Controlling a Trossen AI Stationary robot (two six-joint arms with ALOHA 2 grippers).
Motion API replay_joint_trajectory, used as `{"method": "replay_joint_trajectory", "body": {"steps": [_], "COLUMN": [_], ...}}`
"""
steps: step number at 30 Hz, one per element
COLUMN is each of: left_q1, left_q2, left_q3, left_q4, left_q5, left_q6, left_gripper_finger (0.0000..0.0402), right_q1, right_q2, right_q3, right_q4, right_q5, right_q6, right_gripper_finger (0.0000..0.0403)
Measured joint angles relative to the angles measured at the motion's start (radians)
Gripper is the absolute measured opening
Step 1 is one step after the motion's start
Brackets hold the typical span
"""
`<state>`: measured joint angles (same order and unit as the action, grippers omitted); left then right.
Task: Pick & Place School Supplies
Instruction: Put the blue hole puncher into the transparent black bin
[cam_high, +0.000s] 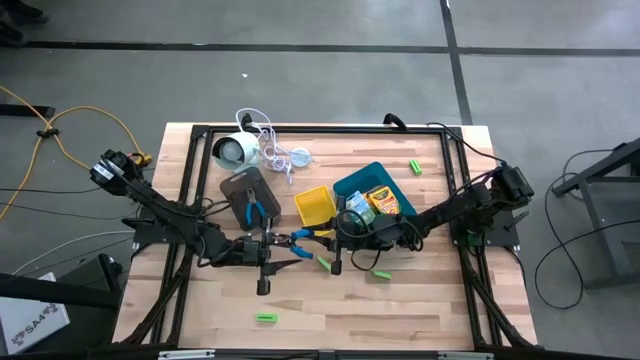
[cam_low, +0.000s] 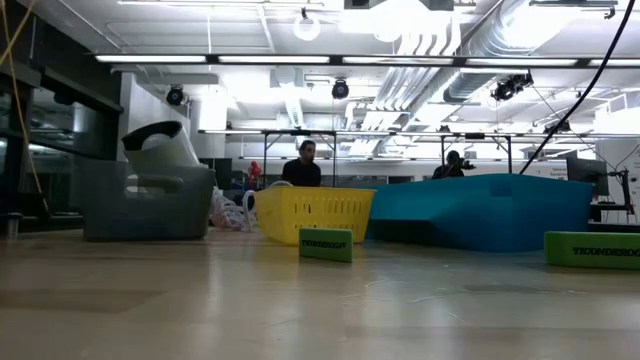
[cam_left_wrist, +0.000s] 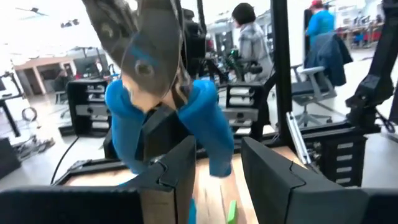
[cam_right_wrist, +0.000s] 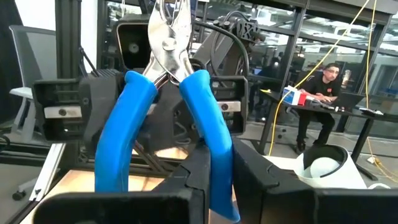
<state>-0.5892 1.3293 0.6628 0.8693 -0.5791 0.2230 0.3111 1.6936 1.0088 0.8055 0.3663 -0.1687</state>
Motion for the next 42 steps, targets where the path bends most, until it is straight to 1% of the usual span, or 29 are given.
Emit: {"method": "replay_joint_trajectory", "body": {"steps": [5, 12, 19, 22, 26, 32, 34, 42], "left_q1": [0.001, 0.027, 0.106, 0.132, 0.137, 0.120, 0.118, 0.118], "left_q2": [0.000, 0.000, 0.000, 0.000, 0.000, 0.000, 0.001, 0.001], "left_q3": [0.000, 0.000, 0.000, 0.000, 0.000, 0.000, 0.000, 0.000], "left_q4": [0.036, 0.057, 0.077, 0.080, 0.079, 0.074, 0.073, 0.074], "left_q5": [0.047, 0.072, 0.237, 0.280, 0.282, 0.282, 0.282, 0.282], "left_q6": [0.016, -0.015, -0.068, -0.087, -0.089, -0.093, -0.107, -0.107], "left_gripper_finger": [0.0124, 0.0124, 0.0124, 0.0124, 0.0112, 0.0062, 0.0050, 0.0052], "right_q1": [0.001, 0.000, -0.007, -0.007, -0.007, -0.007, -0.007, -0.006], "right_q2": [0.000, 0.000, 0.000, 0.000, 0.000, 0.000, 0.000, 0.000], "right_q3": [0.000, 0.000, 0.000, 0.000, 0.000, 0.000, 0.000, 0.001], "right_q4": [0.005, 0.027, 0.041, 0.042, 0.042, 0.041, 0.041, 0.041], "right_q5": [-0.004, -0.001, -0.002, -0.002, -0.001, -0.009, -0.010, -0.007], "right_q6": [-0.012, -0.020, -0.020, -0.020, -0.023, -0.040, -0.045, -0.045], "right_gripper_finger": [0.0035, 0.0035, 0.0035, 0.0035, 0.0035, 0.0035, 0.0035, 0.0036]}}
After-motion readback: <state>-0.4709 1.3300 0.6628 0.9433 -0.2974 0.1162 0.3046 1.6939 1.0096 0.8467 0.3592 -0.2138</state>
